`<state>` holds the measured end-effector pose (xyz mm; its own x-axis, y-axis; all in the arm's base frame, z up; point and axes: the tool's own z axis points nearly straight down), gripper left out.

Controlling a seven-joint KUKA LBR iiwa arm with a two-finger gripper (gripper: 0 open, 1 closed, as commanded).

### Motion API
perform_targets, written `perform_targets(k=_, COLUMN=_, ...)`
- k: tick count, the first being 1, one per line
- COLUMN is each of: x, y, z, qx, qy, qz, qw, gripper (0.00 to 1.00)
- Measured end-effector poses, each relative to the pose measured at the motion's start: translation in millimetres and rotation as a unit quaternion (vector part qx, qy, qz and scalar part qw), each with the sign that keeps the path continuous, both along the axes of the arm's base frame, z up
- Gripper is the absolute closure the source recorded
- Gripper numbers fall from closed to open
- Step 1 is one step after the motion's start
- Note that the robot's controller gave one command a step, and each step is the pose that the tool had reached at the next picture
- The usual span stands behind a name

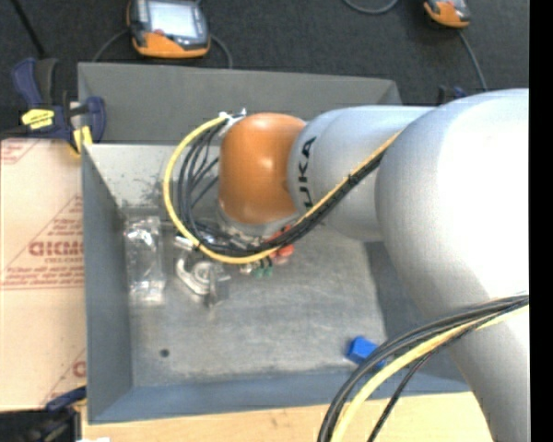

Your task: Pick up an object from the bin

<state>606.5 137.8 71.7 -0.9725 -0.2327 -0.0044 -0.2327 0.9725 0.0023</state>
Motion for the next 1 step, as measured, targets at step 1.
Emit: perform_targets(k=1, x=-83.8, y=4.6, z=143.3, qx=-0.001, qy=-0.0021, qz=0.018, qw=0.9998, gripper=1.0)
